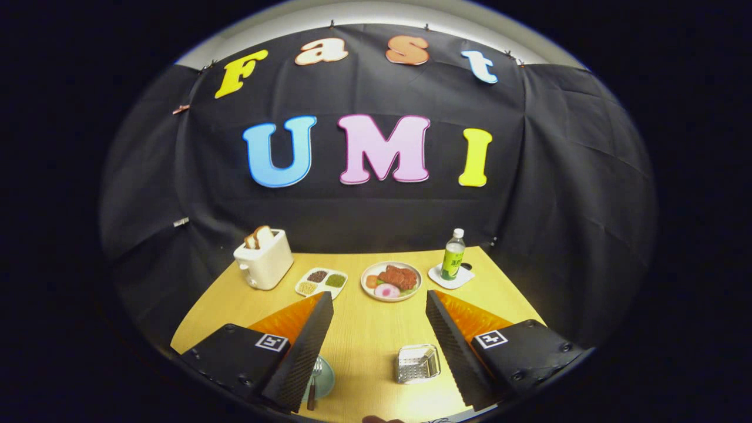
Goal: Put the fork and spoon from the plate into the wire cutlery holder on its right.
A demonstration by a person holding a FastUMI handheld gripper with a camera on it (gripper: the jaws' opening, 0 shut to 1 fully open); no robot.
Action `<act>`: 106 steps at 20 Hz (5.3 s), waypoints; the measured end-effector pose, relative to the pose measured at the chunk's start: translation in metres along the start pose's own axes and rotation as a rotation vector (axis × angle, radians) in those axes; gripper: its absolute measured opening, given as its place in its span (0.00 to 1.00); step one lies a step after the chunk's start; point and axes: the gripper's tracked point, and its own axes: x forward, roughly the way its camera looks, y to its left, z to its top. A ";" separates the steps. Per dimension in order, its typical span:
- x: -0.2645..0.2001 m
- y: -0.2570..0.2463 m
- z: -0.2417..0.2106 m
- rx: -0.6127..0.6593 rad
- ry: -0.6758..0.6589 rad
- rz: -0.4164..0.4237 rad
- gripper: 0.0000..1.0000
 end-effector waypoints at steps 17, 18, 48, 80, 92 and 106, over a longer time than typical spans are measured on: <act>0.032 0.136 -0.243 -0.217 0.617 0.282 1.00; 0.032 0.137 -0.256 -0.229 0.657 0.286 0.99; 0.019 0.098 -0.261 -0.068 0.977 0.357 0.06; 0.036 -0.111 -0.217 -0.168 1.377 0.383 0.89; 0.041 -0.049 -0.112 0.068 0.797 0.348 0.99; 0.031 0.141 -0.183 0.066 0.709 0.362 0.99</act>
